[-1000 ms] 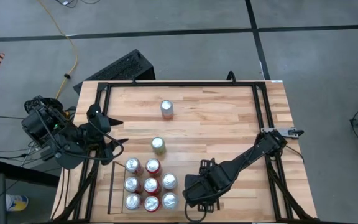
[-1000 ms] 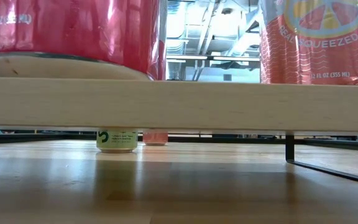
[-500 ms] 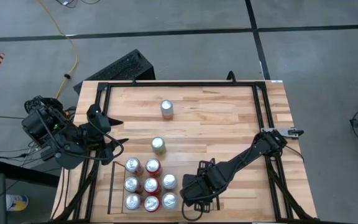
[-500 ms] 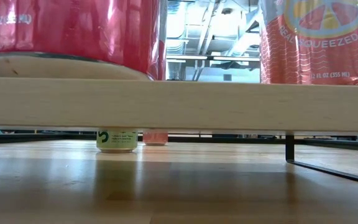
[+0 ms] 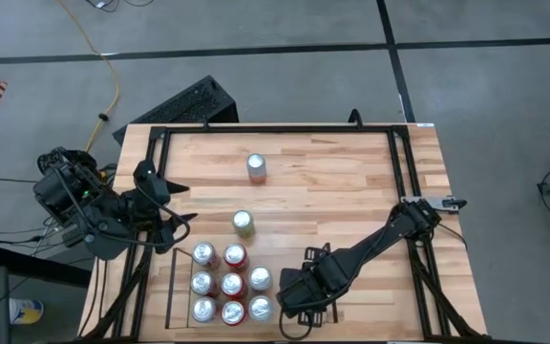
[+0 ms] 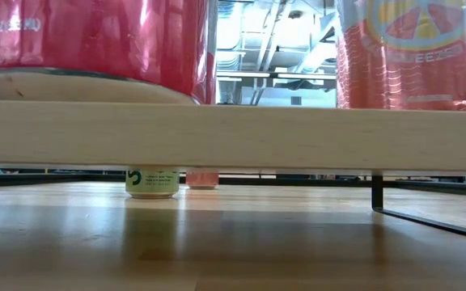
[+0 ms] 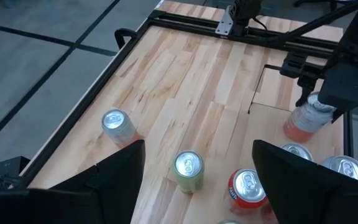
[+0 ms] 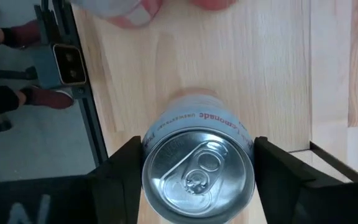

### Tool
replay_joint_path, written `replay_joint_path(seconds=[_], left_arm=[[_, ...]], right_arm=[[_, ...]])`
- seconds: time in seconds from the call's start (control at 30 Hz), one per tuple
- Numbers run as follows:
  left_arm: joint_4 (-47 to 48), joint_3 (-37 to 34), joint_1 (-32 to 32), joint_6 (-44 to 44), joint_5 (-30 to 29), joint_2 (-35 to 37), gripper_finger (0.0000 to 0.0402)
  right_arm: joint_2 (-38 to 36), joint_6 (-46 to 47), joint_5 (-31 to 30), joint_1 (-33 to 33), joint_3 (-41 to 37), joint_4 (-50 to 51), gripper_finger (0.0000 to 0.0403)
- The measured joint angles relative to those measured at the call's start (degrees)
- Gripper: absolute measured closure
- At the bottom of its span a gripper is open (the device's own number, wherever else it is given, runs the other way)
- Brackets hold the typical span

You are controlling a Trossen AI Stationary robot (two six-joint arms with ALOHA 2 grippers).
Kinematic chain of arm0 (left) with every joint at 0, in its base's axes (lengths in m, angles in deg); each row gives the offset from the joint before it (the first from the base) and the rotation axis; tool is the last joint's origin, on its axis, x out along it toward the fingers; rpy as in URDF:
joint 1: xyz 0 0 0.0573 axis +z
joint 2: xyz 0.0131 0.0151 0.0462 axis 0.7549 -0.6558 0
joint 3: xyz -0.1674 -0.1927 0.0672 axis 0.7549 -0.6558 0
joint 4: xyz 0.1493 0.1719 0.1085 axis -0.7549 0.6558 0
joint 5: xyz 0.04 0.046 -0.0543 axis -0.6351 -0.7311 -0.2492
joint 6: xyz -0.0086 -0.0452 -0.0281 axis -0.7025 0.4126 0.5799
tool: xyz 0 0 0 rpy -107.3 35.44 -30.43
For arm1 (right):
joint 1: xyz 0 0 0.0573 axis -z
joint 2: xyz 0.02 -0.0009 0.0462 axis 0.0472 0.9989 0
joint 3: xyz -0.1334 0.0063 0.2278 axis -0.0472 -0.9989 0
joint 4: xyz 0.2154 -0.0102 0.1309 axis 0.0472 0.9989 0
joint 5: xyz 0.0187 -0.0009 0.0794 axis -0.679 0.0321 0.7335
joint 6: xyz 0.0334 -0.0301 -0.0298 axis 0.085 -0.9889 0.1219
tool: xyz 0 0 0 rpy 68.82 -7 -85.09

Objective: Place canned beverage on shelf
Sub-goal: Put the pink soda can on the shelf

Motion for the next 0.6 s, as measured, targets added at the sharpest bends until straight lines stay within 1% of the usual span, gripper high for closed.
replay_joint_path(seconds=[0.17,0.27,0.4,0.6], left_arm=[[0.0,0.0,0.0,0.0,0.0,0.0,0.0120],[0.2,0.0,0.0,-0.1,0.8,0.0,0.0120],[0.2,0.0,0.0,-0.8,1.7,0.0,0.0120],[0.2,0.0,0.0,-0.9,1.7,0.0,0.0120]], right_arm=[[0.0,-4.2,0.2,0.4,0.0,-3.9,0.0175],[0.0,-5.9,2.5,0.8,0.0,-5.9,0.0175],[0.0,-8.1,4.1,0.8,0.0,-6.6,0.0175],[0.0,-10.2,4.3,0.8,0.0,-6.7,0.0175]])
